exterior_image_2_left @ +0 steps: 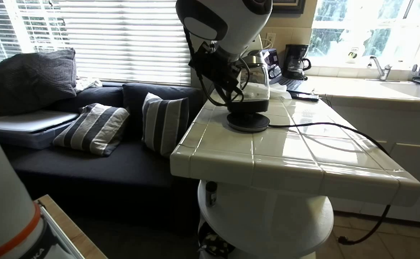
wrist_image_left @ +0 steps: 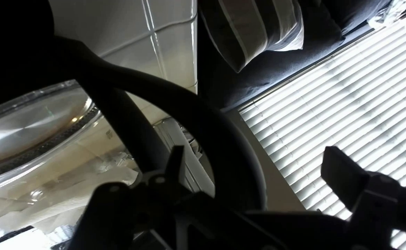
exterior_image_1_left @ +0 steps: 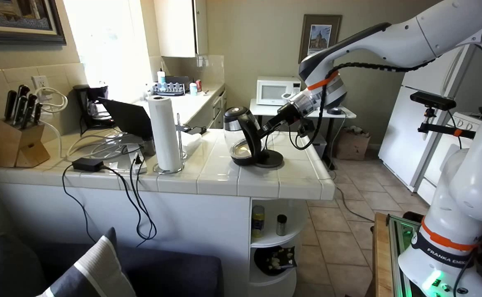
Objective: Put the kettle on the stand
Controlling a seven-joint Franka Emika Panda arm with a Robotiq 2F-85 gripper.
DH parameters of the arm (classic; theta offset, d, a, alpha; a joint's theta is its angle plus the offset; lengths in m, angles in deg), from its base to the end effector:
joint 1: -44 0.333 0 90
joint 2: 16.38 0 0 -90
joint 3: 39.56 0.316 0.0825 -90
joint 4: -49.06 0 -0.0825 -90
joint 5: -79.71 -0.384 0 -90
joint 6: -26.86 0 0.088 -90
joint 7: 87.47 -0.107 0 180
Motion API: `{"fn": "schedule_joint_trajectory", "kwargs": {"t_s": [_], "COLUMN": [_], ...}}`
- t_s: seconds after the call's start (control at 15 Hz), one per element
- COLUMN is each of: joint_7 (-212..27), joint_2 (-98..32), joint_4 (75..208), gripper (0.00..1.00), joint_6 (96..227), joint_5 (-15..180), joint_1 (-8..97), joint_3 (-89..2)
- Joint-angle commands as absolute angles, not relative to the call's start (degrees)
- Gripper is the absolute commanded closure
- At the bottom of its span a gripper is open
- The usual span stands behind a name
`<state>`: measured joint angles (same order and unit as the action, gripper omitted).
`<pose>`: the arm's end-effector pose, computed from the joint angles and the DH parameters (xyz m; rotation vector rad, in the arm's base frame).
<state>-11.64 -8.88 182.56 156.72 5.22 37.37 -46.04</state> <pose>0.4981 -0.0912 0.4125 -2.2778 -0.2477 -0.9298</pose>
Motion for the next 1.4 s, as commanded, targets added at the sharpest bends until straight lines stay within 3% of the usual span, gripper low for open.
{"fn": "schedule_joint_trajectory", "kwargs": {"t_s": [0.0, 0.33, 0.47, 0.93, 1.33], "joint_7": [-8.20, -5.66, -4.55, -2.22, -0.37], "joint_2": [-11.57, -13.89, -14.58, -15.72, -13.36], "joint_4": [180.93, 179.62, 179.25, 178.47, 178.23], "gripper": [0.00, 0.00, 0.26, 0.80, 0.91], "joint_6": [154.99, 154.40, 154.85, 155.00, 154.85], "joint_5": [3.31, 1.64, 0.61, -2.49, -5.00], "joint_1": [37.69, 37.72, 37.69, 37.48, 37.12], "joint_3": [-46.30, -45.97, -45.86, -45.90, -46.27]}}
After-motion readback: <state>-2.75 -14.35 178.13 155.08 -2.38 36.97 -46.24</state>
